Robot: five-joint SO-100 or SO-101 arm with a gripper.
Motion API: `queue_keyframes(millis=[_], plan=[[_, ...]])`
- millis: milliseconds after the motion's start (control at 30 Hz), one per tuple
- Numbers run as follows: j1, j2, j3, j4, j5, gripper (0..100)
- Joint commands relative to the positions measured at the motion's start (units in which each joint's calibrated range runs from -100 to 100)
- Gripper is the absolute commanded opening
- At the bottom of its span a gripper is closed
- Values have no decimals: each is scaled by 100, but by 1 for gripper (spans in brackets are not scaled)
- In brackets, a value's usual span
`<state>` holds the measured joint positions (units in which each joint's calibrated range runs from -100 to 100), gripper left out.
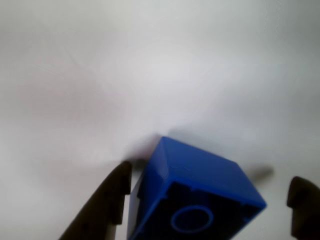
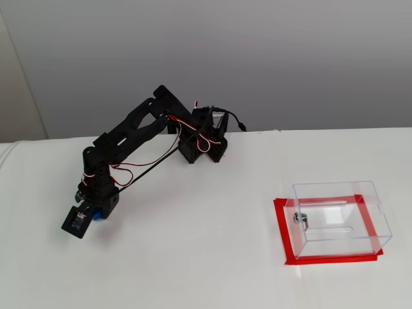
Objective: Pick the blue lego brick and place it into the transparent box
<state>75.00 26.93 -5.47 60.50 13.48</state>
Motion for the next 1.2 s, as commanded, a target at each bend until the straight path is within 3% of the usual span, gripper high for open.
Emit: queue_keyframes(millis=[0,300,467,600,1167], plan=[[53,-16,-31,-114,3,34],[53,-59,-31,-114,-2,34],[45,-93,-77,-114,-28,22],[23,-93,-95,-114,-38,18],[-110,-347,-104,-123,-44,18]])
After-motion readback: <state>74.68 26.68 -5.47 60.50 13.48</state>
